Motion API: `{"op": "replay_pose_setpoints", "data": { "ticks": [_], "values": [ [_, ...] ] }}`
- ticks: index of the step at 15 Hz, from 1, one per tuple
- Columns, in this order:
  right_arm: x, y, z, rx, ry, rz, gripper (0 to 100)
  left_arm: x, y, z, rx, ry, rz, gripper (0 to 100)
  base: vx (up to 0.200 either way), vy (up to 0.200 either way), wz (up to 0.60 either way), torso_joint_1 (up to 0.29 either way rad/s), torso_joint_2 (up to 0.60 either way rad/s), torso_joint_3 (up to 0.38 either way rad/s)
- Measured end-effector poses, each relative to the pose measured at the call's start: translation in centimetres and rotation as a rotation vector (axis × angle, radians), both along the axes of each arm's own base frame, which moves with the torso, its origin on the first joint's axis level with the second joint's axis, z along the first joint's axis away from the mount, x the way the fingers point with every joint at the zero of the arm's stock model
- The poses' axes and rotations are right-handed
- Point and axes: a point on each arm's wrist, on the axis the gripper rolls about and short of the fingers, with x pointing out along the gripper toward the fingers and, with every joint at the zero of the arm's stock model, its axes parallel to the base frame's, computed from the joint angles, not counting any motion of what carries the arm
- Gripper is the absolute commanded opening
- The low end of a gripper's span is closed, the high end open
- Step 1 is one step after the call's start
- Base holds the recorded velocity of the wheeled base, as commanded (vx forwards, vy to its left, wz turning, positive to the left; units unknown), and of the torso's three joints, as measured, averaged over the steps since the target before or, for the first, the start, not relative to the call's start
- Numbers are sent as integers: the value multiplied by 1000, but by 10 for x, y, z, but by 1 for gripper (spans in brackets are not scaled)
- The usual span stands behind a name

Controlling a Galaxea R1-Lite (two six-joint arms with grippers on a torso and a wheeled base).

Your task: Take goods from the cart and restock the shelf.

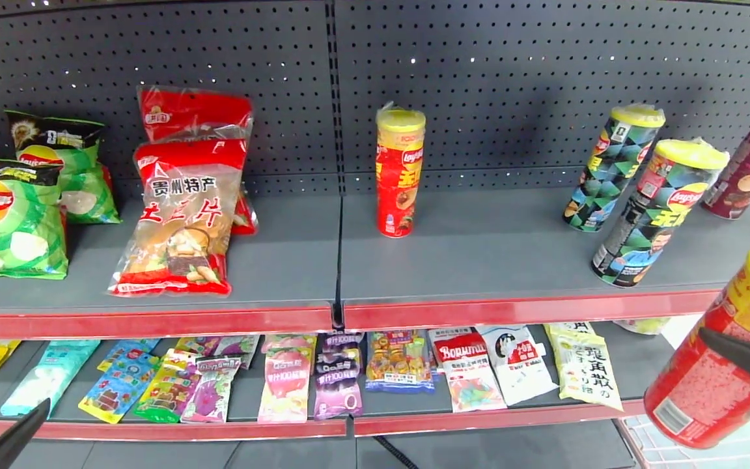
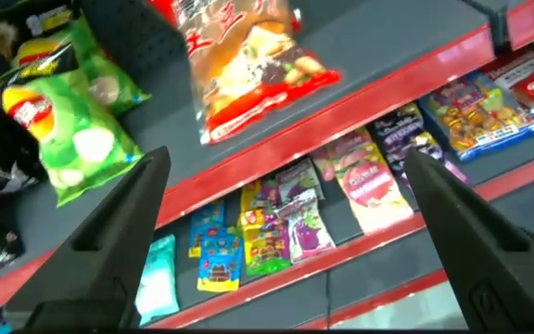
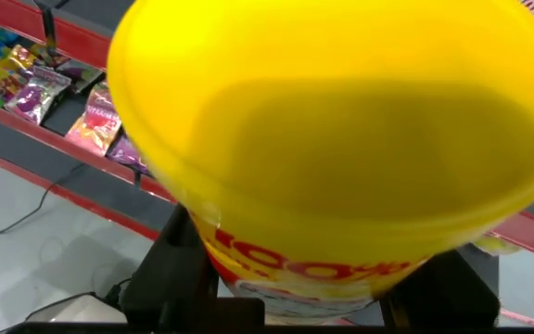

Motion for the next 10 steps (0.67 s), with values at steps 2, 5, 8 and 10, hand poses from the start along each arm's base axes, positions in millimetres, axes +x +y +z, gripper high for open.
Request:
{"op": "replay_pose_setpoints", "data": {
  "ticks": [2, 5, 8, 10],
  "values": [
    [-1, 0, 3, 5, -13, 16, 0, 0, 0, 0, 0, 1, -1, 100, 200, 0, 0, -12, -10, 2],
    [-1, 0, 7, 14, -37, 15, 0, 1, 0, -2, 4, 11, 0, 100, 200, 0, 0, 14, 5, 1],
    [-1, 0, 4, 8, -27, 11, 0, 1, 0, -2, 4, 7, -4, 100, 133, 0, 0, 3, 2, 0],
    [-3, 0, 3, 10, -26, 17, 0, 1, -1, -1, 15, 2, -16, 100, 0, 0, 0, 0, 0, 0]
  ]
}}
